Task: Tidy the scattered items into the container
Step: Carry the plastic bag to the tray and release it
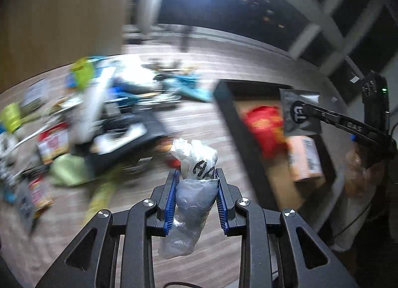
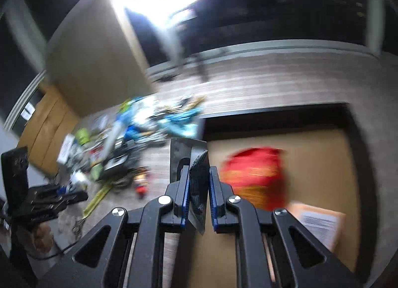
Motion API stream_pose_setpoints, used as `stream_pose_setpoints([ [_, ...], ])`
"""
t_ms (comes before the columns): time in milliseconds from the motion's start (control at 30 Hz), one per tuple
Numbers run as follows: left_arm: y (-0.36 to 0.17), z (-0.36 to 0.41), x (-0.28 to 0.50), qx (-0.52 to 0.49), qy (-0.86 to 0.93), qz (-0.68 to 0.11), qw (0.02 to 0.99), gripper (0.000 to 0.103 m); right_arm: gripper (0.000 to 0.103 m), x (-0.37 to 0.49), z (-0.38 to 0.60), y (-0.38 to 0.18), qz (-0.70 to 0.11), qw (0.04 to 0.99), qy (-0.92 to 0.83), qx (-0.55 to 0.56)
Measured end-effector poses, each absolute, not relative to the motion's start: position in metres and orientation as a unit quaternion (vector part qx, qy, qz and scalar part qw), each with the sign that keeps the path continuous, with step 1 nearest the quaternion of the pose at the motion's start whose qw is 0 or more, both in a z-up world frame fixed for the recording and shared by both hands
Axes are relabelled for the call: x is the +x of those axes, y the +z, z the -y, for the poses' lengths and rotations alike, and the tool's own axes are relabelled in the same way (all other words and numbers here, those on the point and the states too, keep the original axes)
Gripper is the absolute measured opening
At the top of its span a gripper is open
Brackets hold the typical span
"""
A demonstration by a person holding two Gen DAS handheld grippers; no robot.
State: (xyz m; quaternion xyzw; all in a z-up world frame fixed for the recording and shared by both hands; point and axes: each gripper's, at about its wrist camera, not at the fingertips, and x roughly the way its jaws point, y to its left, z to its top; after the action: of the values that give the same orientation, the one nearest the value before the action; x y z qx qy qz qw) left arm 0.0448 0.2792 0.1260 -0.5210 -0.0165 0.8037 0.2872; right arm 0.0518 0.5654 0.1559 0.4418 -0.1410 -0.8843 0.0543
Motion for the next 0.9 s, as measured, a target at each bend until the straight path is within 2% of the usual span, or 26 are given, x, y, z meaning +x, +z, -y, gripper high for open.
stream_pose_setpoints([
  [233, 0.127, -0.382, 0.072, -0.525, 0.765, -0.020, 0.372, 0.027, 0.013, 0.103, -0.655, 0.161, 0.178, -0.066, -0.886, 0.424],
  [500, 0.134, -0.444, 0.093, -0.520, 0.739, -0.047, 0.426, 0.028, 0.014, 0.139, -0.687, 0.158, 0.183, -0.120, -0.877, 0.427],
  [533, 0.135, -0.449, 0.095, -0.519, 0.737, -0.049, 0.431, 0.036, 0.018, 0.138, -0.686, 0.157, 0.180, -0.119, -0.877, 0.430],
  [567, 0.134, -0.453, 0.096, -0.521, 0.737, -0.056, 0.428, 0.060, 0.025, 0.138, -0.685, 0.156, 0.175, -0.122, -0.875, 0.434],
  [600, 0.134, -0.457, 0.098, -0.522, 0.739, -0.063, 0.421, 0.071, 0.048, 0.138, -0.685, 0.156, 0.172, -0.130, -0.873, 0.437],
  [633, 0.134, -0.458, 0.100, -0.518, 0.744, -0.065, 0.417, 0.078, 0.066, 0.138, -0.685, 0.157, 0.170, -0.139, -0.873, 0.435],
  [900, 0.141, -0.435, 0.100, -0.502, 0.764, -0.068, 0.400, 0.077, 0.066, 0.127, -0.663, 0.169, 0.158, -0.109, -0.888, 0.418],
])
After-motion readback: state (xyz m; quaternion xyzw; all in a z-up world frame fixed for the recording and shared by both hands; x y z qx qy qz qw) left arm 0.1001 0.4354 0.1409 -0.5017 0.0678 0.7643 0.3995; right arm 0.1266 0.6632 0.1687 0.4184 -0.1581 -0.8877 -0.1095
